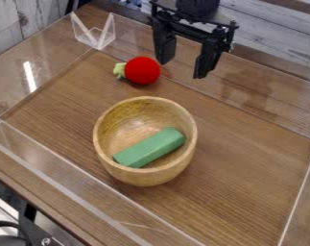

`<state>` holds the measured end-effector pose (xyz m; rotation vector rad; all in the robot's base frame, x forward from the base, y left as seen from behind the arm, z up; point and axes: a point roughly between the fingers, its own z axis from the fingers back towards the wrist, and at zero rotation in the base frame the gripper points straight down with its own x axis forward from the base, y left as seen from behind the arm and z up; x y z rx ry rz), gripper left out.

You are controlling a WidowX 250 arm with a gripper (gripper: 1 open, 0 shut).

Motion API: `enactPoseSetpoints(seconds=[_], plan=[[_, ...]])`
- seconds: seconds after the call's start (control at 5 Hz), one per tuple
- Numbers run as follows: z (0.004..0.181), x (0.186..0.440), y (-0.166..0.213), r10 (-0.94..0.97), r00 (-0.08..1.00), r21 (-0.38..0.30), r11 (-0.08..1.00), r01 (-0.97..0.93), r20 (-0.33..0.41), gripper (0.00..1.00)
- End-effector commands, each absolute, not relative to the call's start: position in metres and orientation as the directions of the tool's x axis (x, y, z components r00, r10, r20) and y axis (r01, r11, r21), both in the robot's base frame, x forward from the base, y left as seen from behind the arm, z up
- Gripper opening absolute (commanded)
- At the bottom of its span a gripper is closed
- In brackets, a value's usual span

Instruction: Move the red object to the right side of the table

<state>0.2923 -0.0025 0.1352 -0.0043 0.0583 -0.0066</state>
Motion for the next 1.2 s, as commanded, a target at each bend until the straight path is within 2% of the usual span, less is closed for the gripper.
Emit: enactPoseSetpoints(seconds=[0.0, 0.2, 0.6, 0.8, 1.0], plan=[[0.122, 0.283, -0.004, 0.0, 0.997, -0.009, 1.0, -0.001, -0.081, 1.0], [0.107, 0.276, -0.027, 0.004, 0.998, -0.016, 1.0, -0.005, -0.06, 1.0], [0.118, 0.28, -0.077, -0.163, 0.987, -0.009, 0.987, 0.163, -0.008, 1.0], [0.11, 0.279, -0.1, -0.096, 0.995, -0.028, 0.995, 0.097, 0.034, 1.0], [0.1, 0.28, -0.099, -0.055, 0.997, -0.047, 0.997, 0.058, 0.06, 1.0]])
